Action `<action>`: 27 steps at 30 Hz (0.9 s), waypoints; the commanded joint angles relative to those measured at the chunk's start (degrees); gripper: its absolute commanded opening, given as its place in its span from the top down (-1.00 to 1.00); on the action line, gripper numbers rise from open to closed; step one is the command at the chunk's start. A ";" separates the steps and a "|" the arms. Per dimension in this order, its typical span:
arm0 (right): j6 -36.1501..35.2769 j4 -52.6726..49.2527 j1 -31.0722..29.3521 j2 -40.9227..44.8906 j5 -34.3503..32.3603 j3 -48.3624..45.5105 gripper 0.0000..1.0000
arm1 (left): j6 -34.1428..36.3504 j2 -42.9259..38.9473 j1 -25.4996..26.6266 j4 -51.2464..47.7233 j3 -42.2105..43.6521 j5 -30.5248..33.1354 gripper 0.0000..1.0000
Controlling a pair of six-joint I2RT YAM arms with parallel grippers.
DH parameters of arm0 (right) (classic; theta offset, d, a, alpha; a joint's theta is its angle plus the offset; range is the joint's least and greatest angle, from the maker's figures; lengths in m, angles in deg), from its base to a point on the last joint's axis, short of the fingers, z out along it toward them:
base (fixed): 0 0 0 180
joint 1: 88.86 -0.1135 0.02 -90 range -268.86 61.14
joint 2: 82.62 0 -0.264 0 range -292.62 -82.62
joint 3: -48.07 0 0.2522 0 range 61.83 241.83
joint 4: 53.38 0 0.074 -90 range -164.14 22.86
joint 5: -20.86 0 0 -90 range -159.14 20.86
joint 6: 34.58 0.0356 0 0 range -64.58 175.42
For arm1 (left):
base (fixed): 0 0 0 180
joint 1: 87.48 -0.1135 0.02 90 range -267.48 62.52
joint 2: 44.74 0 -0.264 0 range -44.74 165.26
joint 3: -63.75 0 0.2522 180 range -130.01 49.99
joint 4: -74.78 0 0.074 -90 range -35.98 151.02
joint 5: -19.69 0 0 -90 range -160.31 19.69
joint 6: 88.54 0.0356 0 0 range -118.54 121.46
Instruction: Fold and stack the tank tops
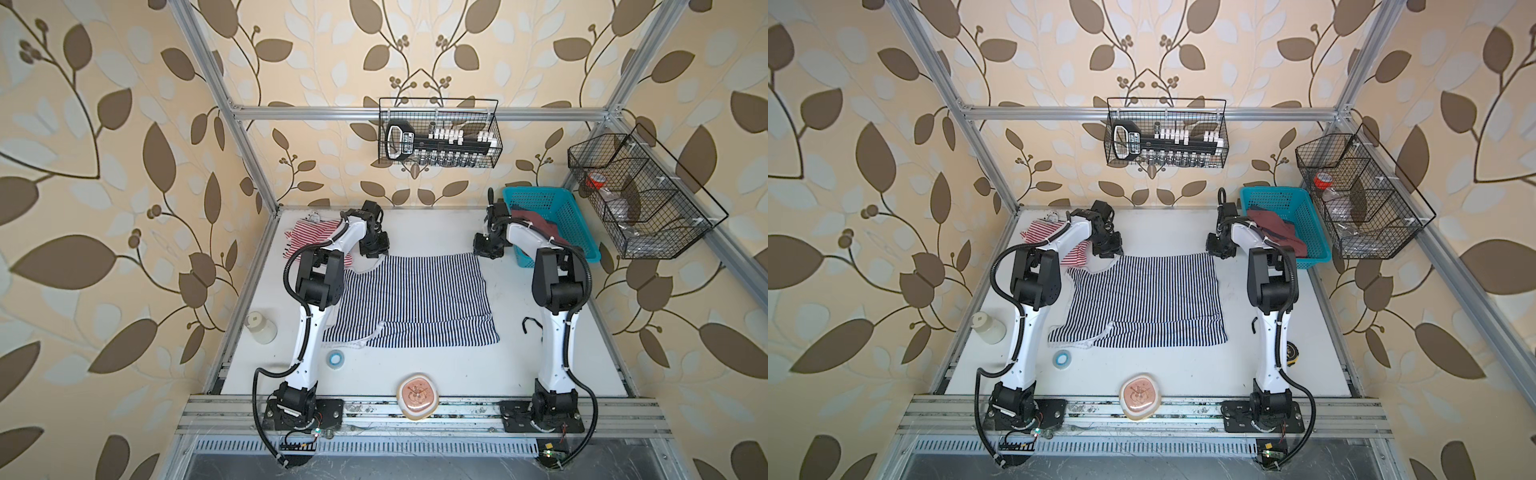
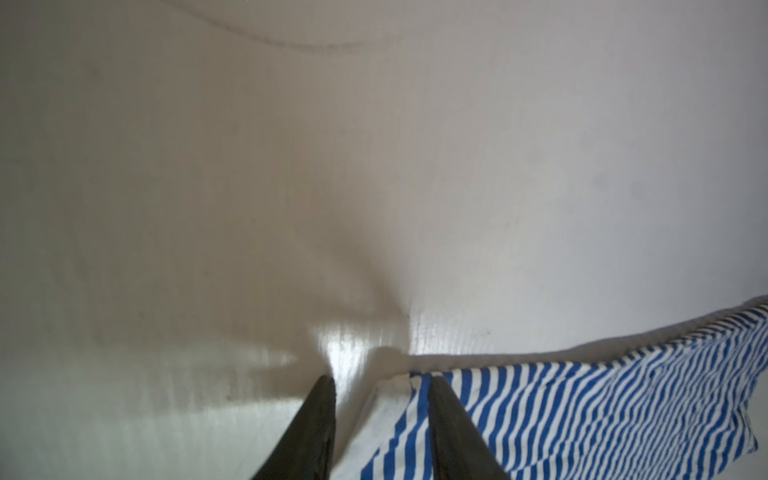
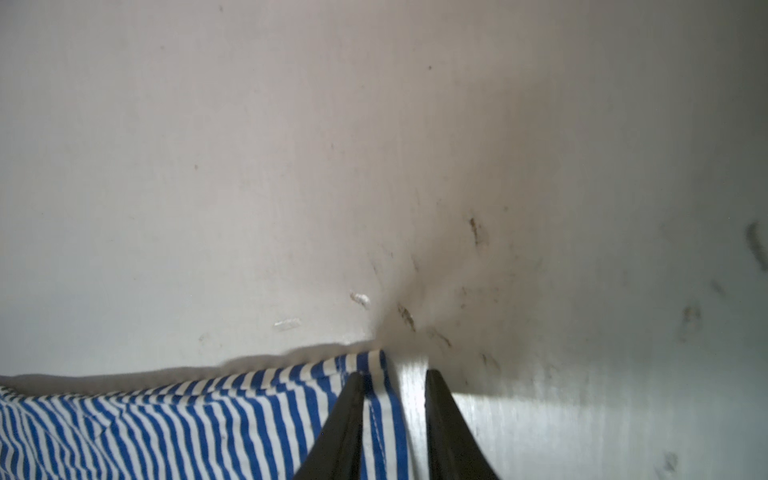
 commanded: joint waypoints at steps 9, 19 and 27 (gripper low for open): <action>-0.68 -2.57 -0.07 -2.80 -0.21 3.78 0.53 | 0.58 0.24 0.05 -0.78 -1.39 -1.12 0.33; -0.53 -2.94 -0.07 -4.23 3.03 5.81 0.55 | 0.63 0.40 0.05 -0.79 -1.74 -1.43 0.39; -0.26 -2.59 -0.16 -4.36 5.71 5.00 0.53 | 0.72 0.65 0.05 -1.03 -2.01 -1.47 0.39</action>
